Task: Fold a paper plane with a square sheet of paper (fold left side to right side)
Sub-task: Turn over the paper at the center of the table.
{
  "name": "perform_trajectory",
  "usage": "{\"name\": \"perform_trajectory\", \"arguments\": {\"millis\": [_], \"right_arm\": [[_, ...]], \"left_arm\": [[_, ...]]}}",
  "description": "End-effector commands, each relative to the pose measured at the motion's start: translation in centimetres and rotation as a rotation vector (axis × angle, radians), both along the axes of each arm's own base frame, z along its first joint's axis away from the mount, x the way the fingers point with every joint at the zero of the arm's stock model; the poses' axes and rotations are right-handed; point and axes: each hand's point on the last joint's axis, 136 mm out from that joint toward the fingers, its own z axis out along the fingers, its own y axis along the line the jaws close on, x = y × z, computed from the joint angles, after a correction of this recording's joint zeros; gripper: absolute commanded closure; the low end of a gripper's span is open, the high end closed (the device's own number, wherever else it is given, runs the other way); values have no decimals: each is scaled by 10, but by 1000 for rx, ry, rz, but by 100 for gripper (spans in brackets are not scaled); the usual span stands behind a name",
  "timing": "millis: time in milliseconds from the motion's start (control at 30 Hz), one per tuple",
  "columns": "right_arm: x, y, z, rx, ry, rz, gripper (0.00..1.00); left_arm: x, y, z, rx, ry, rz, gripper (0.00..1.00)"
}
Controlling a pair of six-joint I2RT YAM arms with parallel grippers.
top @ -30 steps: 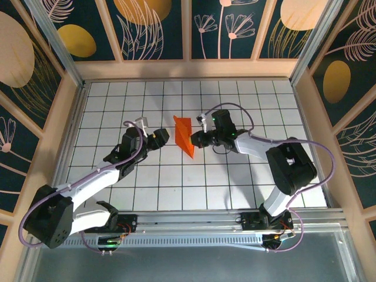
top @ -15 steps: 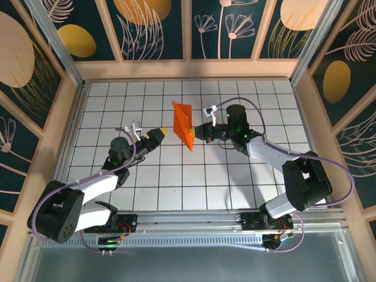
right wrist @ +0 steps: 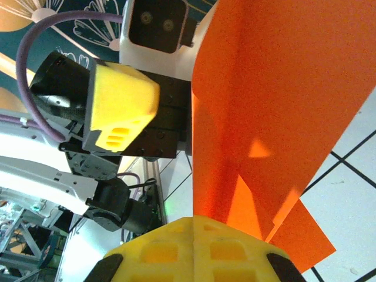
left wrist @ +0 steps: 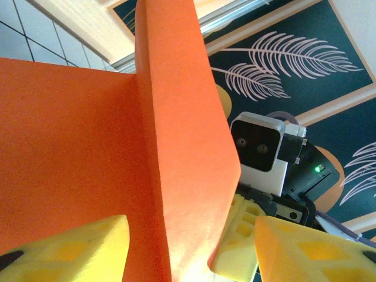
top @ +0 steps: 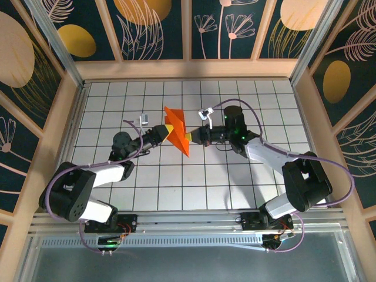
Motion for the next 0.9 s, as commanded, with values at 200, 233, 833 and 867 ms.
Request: {"name": "perform_trajectory", "arguments": {"millis": [200,233,833,867], "right_arm": [[3,9,10,37,1,30,100],[3,9,9,36,5,26,100],[12,0,15,18,-13,-58,80],[13,-4,16,15,-20,-75,75]], "left_arm": [[-1,-10,17,-52,-68,-62,56],[0,-11,16,-50,-67,-62,59],[7,-8,8,-15,-43,-12,99],[7,-7,8,-17,-44,-10,99]]}}
